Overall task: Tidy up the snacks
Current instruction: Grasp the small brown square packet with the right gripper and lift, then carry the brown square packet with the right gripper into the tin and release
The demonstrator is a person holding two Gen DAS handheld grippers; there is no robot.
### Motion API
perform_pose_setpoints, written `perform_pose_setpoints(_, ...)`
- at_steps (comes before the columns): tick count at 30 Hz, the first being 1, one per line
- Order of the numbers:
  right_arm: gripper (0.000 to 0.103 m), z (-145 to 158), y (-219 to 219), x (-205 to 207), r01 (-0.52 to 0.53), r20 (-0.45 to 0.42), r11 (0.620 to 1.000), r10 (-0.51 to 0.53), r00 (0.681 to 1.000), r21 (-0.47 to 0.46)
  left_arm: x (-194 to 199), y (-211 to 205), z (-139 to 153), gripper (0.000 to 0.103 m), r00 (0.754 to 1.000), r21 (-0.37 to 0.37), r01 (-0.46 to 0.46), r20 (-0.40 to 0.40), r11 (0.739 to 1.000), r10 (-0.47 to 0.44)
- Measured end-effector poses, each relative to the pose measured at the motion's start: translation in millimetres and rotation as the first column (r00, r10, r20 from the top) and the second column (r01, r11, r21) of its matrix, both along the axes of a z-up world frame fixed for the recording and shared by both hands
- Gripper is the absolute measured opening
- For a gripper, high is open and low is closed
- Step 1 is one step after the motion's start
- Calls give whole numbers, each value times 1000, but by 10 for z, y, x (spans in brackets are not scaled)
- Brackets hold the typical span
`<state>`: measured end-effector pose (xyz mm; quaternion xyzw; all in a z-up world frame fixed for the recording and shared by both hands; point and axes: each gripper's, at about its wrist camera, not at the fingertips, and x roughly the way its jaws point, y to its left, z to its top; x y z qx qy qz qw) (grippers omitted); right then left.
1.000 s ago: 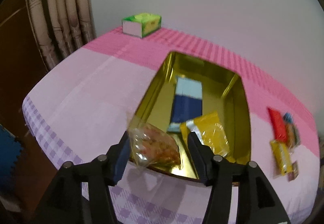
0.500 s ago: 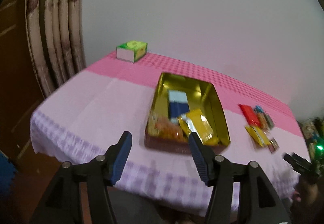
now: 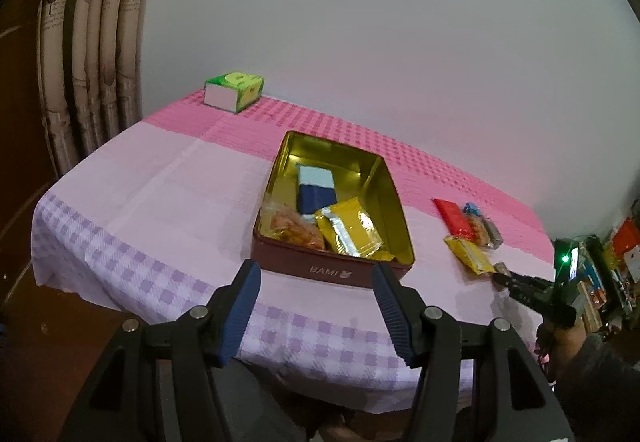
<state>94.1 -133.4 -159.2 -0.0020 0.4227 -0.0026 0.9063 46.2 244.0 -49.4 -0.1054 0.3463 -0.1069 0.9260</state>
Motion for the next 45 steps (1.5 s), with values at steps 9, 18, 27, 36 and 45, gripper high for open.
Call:
perform_pose_setpoints(9,27,374,-97,-311,63,78,998,-62,995,-7,-57,-5,37,59,1000,-26,-4,15,1000,5)
perform_pose_setpoints(18,27,868,133,-261,89,137,995,-82,987,-46,-108,122,110,59,999,-95,-32,16,995,33)
perform_pose_setpoints(27,27,1016,713,-183,3,131,992,14,991,-129,-150,95,146,59,1000,-99,-17,24,995,19)
perform_pose_setpoints(36,27,1011,875,-200,-38,125,986,58,990,-163,-120,52,110,59,1000,-88,-15,14,996,17)
perform_pose_setpoints(45,27,978,772,-186,12,126,987,8,992,-161,-105,23,59,59,1000,-83,-6,-2,997,6)
